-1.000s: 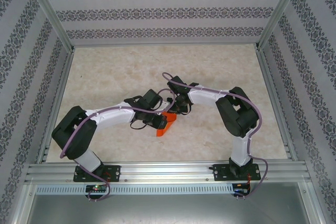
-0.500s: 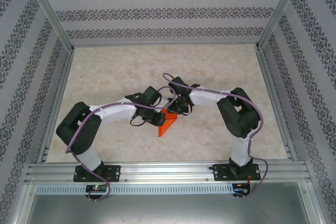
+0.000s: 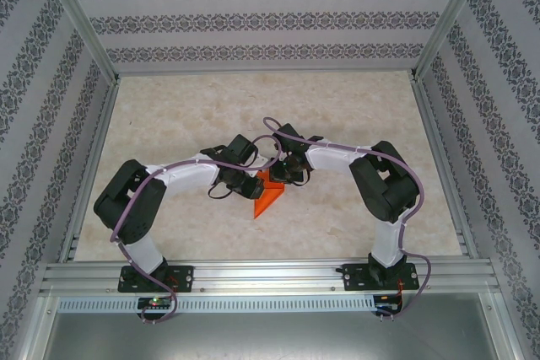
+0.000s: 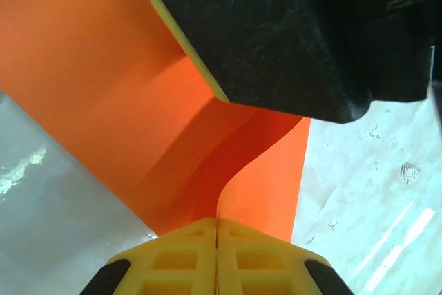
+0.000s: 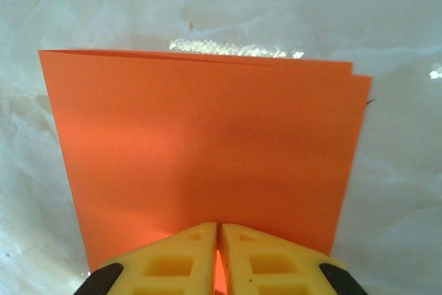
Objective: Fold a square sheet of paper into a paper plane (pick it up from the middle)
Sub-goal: Third fold the triangle at the center of the table.
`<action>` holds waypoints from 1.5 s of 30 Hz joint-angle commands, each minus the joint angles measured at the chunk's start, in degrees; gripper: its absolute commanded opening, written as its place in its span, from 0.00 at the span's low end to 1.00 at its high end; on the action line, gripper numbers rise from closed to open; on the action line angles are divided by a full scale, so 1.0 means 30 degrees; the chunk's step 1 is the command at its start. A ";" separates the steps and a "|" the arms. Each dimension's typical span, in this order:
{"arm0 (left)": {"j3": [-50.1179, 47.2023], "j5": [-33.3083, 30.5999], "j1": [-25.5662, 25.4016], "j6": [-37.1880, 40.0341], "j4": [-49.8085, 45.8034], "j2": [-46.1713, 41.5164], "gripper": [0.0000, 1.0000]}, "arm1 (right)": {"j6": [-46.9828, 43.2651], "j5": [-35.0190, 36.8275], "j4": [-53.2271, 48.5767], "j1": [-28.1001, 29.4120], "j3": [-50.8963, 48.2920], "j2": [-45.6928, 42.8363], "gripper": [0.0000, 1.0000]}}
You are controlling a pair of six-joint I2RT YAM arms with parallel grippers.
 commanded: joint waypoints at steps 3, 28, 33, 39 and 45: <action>0.0285 0.0214 0.0208 0.0677 -0.0453 0.0785 0.10 | 0.0237 0.0526 -0.0219 -0.0280 -0.0495 -0.0122 0.13; -0.0719 -0.0007 0.0207 -0.0162 0.0689 -0.0092 0.11 | 0.1333 -0.0104 0.0985 -0.0504 -0.1180 -0.0390 0.14; -0.0263 0.0242 0.0207 -0.0069 0.0908 0.0287 0.12 | 0.1625 -0.0266 0.1465 -0.0540 -0.1501 -0.0492 0.14; -0.0272 0.0521 0.0204 0.0016 0.1187 0.0278 0.13 | 0.1823 -0.0428 0.1754 -0.0627 -0.1831 -0.0539 0.14; -0.0498 -0.0028 0.0207 0.0117 0.1048 0.0186 0.13 | 0.1826 -0.0365 0.1770 -0.0750 -0.1908 -0.0711 0.14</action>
